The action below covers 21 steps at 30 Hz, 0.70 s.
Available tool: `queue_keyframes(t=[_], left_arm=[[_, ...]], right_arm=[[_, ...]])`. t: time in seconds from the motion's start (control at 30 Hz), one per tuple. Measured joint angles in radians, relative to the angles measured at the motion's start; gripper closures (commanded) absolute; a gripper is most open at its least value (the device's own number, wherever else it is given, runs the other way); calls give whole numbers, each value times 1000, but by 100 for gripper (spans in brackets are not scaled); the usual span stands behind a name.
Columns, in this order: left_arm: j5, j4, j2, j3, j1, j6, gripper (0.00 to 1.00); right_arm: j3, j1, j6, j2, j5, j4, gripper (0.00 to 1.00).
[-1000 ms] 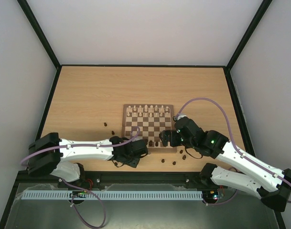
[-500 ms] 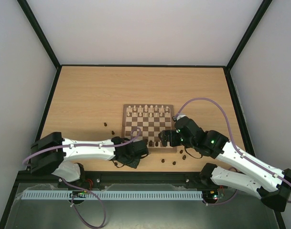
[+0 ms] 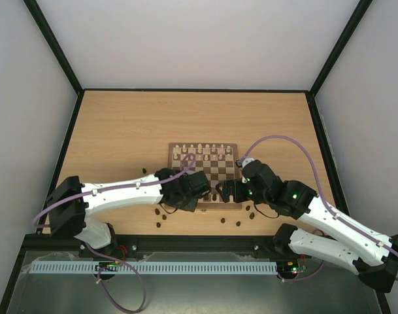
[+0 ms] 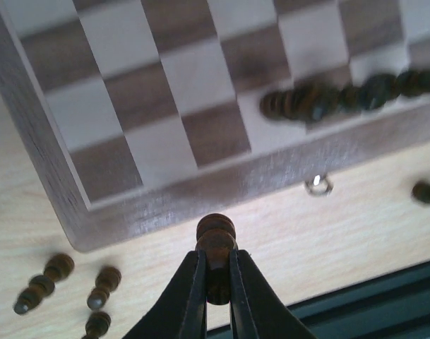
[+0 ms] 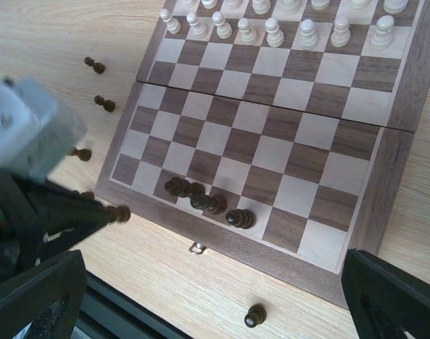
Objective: Set up the chess pieces on the board
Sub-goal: Pick up the chess piece at the center of the board, then place the chess piece on the chessboard.
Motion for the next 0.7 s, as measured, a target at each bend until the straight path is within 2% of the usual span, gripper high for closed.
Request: queue_keyframes(t=[0.27,0.47,0.7], left_arm=[[-72,-72,123,167,76,0,98],[-90,-112,227,217,86,-6,98],[-93,-130,235,220,87,-31,98]], right_arm=[[0,0,-34,-24,-39,2,0],[0,0,-47,-47,-70,16,0],[-1,0,-58,-68,-101,24,0]])
